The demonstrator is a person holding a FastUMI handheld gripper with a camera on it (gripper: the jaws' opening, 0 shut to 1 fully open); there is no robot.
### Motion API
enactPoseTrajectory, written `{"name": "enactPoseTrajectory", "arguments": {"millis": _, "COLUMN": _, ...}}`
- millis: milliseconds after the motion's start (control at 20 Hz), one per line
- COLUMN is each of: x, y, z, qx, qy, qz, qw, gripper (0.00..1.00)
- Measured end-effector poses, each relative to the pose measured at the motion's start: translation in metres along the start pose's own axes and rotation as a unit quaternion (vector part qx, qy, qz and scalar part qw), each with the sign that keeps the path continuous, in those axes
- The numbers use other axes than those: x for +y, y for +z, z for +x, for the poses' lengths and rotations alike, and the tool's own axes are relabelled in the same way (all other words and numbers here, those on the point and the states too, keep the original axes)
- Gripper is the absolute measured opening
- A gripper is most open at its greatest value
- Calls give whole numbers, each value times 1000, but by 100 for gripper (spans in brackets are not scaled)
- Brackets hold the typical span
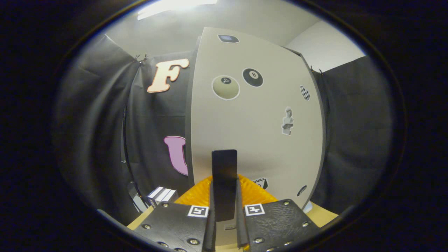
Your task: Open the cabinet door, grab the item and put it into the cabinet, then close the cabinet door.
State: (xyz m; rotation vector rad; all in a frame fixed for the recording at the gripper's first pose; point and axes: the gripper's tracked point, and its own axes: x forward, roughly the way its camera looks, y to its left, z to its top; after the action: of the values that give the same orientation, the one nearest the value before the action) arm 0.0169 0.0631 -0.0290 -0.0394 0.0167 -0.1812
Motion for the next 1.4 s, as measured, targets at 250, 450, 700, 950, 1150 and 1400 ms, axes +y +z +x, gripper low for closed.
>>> {"name": "enactPoseTrajectory", "arguments": {"millis": 250, "x": -22, "y": 2, "z": -33, "qx": -2, "qy": -17, "qz": 4, "qw": 1000, "gripper": 23}}
{"name": "enactPoseTrajectory", "arguments": {"millis": 450, "x": -39, "y": 4, "z": -55, "qx": 2, "qy": -34, "qz": 5, "qw": 999, "gripper": 23}}
{"name": "enactPoseTrajectory", "arguments": {"millis": 700, "x": -60, "y": 6, "z": -78, "qx": 10, "qy": -52, "qz": 11, "qw": 999, "gripper": 23}}
{"name": "enactPoseTrajectory", "arguments": {"millis": 950, "x": -79, "y": 9, "z": -96, "qx": 9, "qy": -76, "qz": 15, "qw": 997, "gripper": 23}}
{"name": "enactPoseTrajectory", "arguments": {"millis": 1150, "x": -100, "y": 11, "z": -113, "qx": 6, "qy": -102, "qz": 12, "qw": 995, "gripper": 23}}
{"name": "enactPoseTrajectory", "arguments": {"millis": 1400, "x": -132, "y": 17, "z": -134, "qx": 8, "qy": -130, "qz": 18, "qw": 991, "gripper": 23}}
